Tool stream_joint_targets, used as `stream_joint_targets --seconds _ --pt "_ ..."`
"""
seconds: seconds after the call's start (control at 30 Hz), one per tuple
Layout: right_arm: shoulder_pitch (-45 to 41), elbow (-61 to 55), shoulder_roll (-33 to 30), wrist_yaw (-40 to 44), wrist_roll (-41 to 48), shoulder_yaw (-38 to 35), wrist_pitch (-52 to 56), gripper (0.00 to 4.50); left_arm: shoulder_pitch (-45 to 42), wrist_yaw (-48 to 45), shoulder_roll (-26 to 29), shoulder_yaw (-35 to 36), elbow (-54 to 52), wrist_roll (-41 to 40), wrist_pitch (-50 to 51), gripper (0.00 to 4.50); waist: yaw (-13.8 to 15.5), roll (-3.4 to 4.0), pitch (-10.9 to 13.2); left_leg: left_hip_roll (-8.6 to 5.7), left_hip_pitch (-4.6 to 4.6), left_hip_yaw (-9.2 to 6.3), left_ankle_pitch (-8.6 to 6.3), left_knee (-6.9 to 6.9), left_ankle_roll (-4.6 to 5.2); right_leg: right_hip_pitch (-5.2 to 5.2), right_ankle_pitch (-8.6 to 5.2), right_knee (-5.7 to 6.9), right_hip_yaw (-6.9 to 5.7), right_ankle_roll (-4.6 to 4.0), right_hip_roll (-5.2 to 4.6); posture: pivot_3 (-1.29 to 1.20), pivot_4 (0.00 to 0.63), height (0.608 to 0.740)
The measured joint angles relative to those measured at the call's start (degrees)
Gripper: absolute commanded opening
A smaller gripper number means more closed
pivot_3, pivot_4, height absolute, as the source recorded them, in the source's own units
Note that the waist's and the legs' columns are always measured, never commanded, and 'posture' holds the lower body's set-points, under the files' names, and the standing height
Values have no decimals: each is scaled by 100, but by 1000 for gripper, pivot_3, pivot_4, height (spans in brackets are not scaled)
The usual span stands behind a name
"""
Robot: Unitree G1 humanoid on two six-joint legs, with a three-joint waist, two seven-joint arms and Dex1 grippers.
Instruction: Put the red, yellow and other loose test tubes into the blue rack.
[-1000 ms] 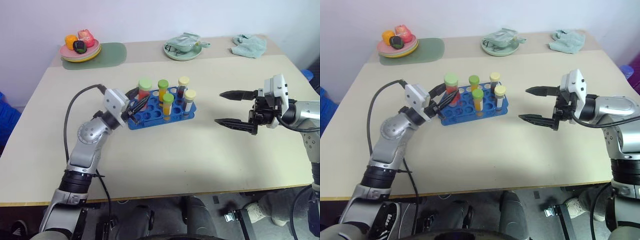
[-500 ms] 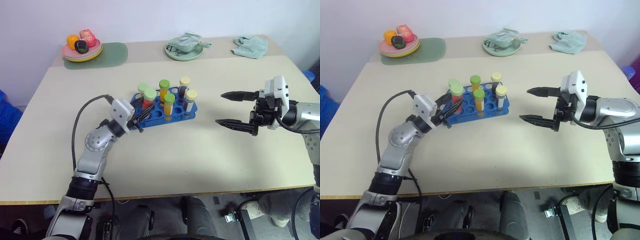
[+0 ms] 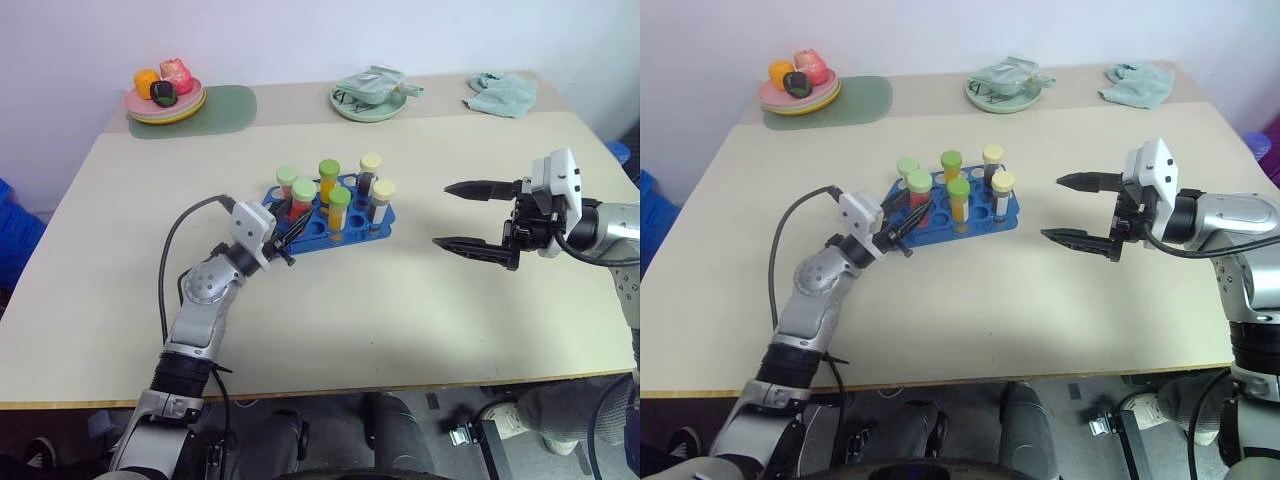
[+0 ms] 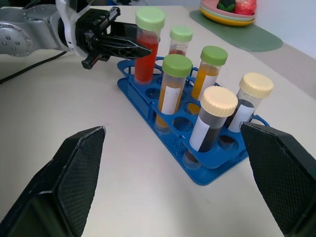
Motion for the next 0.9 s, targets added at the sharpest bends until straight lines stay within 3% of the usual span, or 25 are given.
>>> stream_joint_targets --seconds 0.13,0.23,0.37,0.4,0.6,0.9 --pt "0 -1 0 -32 -1 0 -1 4500 -34 -14 -61 22 48 -70 142 1165 4 0 0 0 0 0 0 0 0 1 0 1 0 0 0 0 150 740" --pt "-1 -1 0 -42 -5 0 -9 4500 57 -123 -58 130 21 -244 306 2350 -4 0 0 0 0 0 0 0 0 0 0 0 0 0 0 0 150 740" --pt "-1 -1 0 -44 -8 0 -14 4500 260 -178 -59 168 -221 -396 490 4302 -10 0 0 0 0 -1 0 0 0 -1 0 0 0 0 0 0 150 740" --pt "-2 -1 0 -44 -9 1 -16 4500 300 -171 -58 196 -313 -424 511 4442 -12 0 0 0 0 -1 0 0 0 -1 0 0 0 0 0 0 150 740" --pt "-33 35 4 -28 -50 17 -74 4500 520 -250 198 377 -813 -479 531 4442 -15 0 0 1 1 -1 0 -1 0 -1 0 1 0 0 1 0 150 740" --pt "-6 385 14 306 -109 44 -340 4500 972 -1657 1963 1478 -1450 -1806 1378 4442 -10 1 0 5 -1 1 -2 -5 4 -3 -1 2 -1 -1 4 0 150 740"
